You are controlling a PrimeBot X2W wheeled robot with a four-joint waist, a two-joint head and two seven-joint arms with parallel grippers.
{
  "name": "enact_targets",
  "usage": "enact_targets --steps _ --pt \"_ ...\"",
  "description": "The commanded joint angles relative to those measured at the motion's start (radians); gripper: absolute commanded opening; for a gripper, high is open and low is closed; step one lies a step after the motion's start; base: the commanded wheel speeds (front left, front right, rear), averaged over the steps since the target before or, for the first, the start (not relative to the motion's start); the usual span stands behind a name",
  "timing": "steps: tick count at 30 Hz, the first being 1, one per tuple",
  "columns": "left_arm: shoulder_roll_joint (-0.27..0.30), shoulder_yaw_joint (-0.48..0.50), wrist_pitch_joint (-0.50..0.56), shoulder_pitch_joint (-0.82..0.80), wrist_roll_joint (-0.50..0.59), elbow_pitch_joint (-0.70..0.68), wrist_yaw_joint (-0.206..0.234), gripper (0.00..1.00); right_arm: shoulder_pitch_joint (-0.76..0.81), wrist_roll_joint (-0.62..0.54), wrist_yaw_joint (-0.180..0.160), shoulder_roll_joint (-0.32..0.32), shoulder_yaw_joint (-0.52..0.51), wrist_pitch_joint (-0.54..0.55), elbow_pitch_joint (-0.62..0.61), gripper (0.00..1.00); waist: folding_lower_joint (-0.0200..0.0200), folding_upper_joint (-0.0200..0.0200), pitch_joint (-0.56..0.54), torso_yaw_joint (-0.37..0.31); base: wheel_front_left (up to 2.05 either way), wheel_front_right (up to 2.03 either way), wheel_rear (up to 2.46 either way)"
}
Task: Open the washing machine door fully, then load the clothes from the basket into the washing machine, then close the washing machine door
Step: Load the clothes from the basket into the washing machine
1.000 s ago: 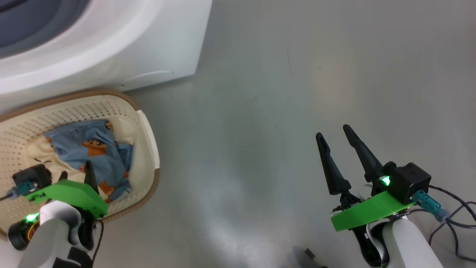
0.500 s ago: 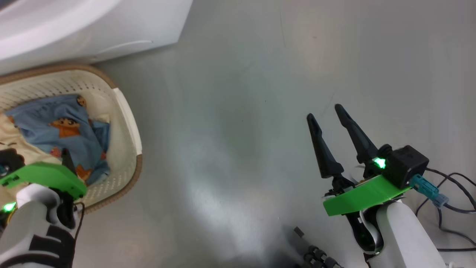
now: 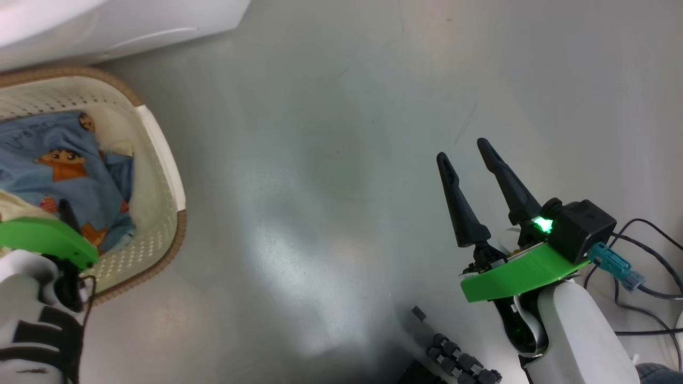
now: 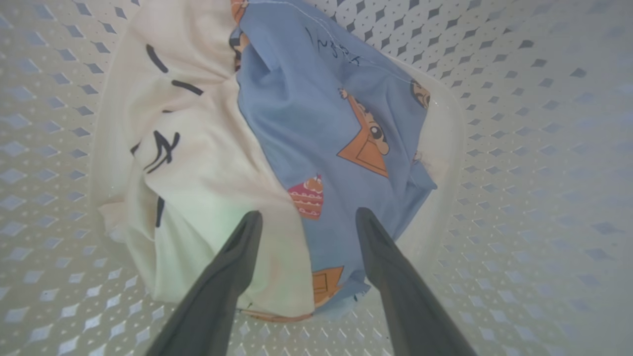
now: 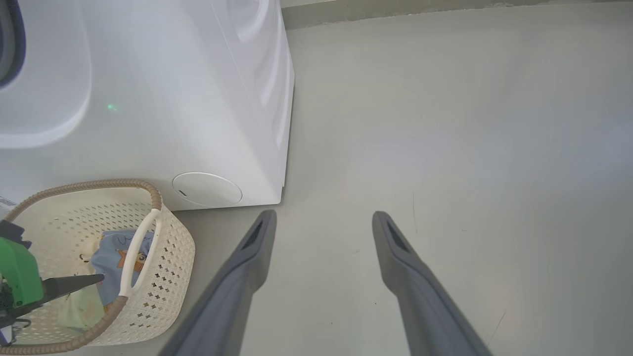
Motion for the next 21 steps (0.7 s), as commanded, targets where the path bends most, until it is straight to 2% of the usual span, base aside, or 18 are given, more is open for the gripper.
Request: enact_targets --steps 1,5,21 --pt "0.041 0.019 -0.006 0.01 -0.011 0.001 0.005 1.0 0.018 0.01 0.001 0.0 0.025 -0.005 -0.019 1.0 -0.0001 -0.0001 0.01 -0.005 0.0 0.0 0.0" --pt "0.053 0.008 0.004 -0.004 -0.003 0.014 0.027 1.0 0.017 0.01 0.001 0.001 0.024 -0.005 -0.02 1.0 -0.0001 -0.0001 0.028 -0.008 0.0 0.0 0.0" --pt "0.077 -0.013 0.015 -0.062 -0.003 0.032 0.045 1.0 0.004 0.018 0.001 0.001 0.033 -0.005 -0.031 1.0 -0.0001 -0.0001 0.086 -0.021 0.0 0.0 0.0"
